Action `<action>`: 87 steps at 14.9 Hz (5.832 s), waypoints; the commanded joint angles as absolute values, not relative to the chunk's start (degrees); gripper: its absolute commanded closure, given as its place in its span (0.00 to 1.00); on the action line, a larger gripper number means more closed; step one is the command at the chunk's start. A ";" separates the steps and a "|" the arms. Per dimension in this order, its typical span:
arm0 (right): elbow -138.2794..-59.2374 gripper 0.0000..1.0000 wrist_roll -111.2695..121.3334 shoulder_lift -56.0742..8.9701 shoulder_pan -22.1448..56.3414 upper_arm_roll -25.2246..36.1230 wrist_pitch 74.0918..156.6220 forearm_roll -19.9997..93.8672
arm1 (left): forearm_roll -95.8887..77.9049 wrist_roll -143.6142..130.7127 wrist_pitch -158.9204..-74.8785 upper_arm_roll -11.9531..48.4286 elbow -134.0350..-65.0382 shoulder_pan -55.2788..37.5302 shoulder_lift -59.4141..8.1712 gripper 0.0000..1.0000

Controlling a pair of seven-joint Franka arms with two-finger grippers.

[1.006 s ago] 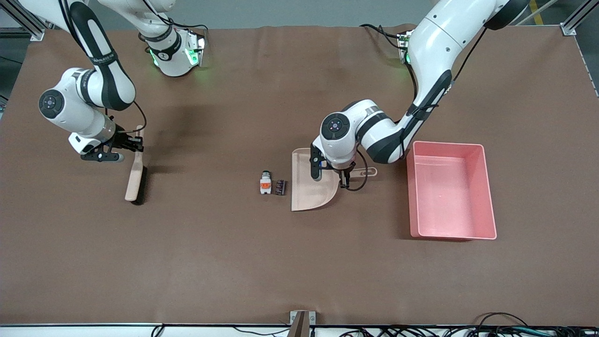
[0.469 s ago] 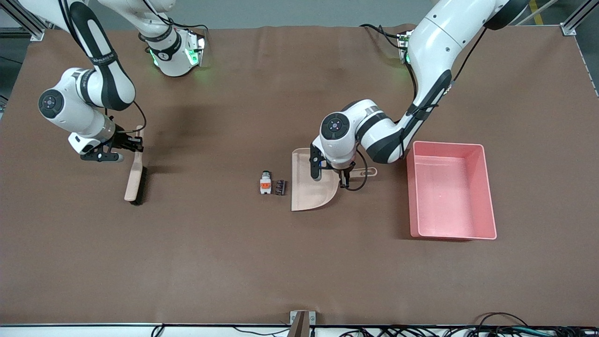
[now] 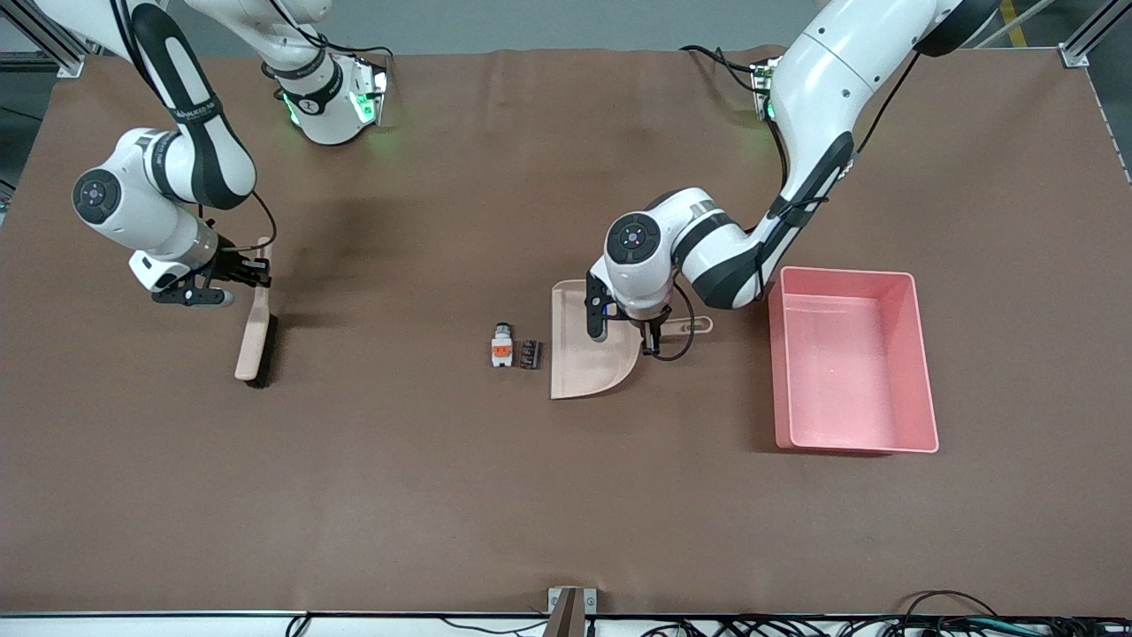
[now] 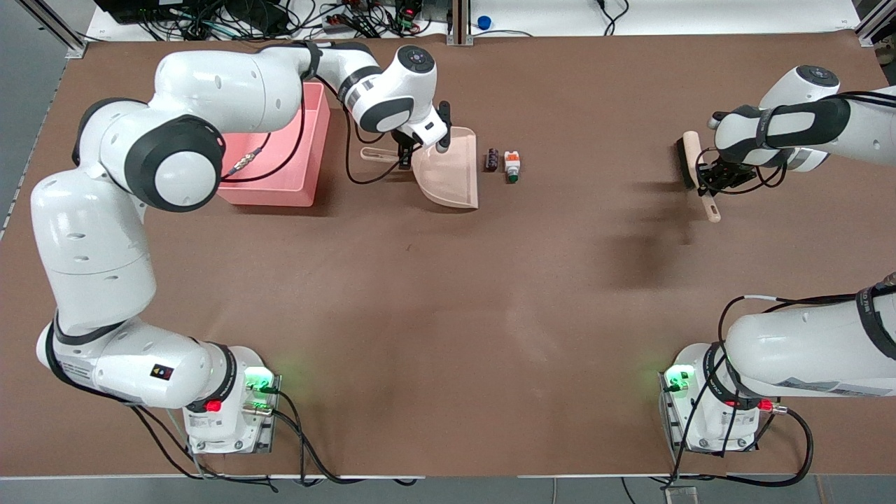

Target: Clean e-waste and dump in bin

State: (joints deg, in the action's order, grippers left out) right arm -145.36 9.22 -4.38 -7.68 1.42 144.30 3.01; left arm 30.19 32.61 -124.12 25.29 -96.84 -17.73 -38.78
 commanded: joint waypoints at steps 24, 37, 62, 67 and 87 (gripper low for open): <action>-146.43 0.94 9.32 -5.36 -7.82 1.41 147.31 3.69 | 31.38 32.43 -123.84 25.40 -95.71 -17.75 -39.20 0.67; -137.37 1.00 -2.95 -4.04 2.52 0.79 133.59 9.65 | 33.13 32.87 -119.36 25.40 -92.73 -18.63 -39.81 0.84; -120.76 1.00 -34.89 -20.83 37.97 0.88 140.36 18.11 | 33.93 29.27 -119.18 25.31 -90.26 -22.24 -43.06 0.86; -119.45 1.00 -35.07 -22.23 38.58 0.88 140.45 18.11 | 33.84 29.18 -119.09 25.40 -89.74 -22.24 -43.50 0.86; -111.36 1.00 -37.17 -28.30 42.10 0.79 141.68 19.07 | 33.57 28.74 -117.33 25.31 -86.92 -23.12 -45.26 0.86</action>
State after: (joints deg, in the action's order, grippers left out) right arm -113.52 -35.98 -26.63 40.55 0.33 141.43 17.81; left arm 33.27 30.20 -117.35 25.33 -89.78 -22.19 -42.57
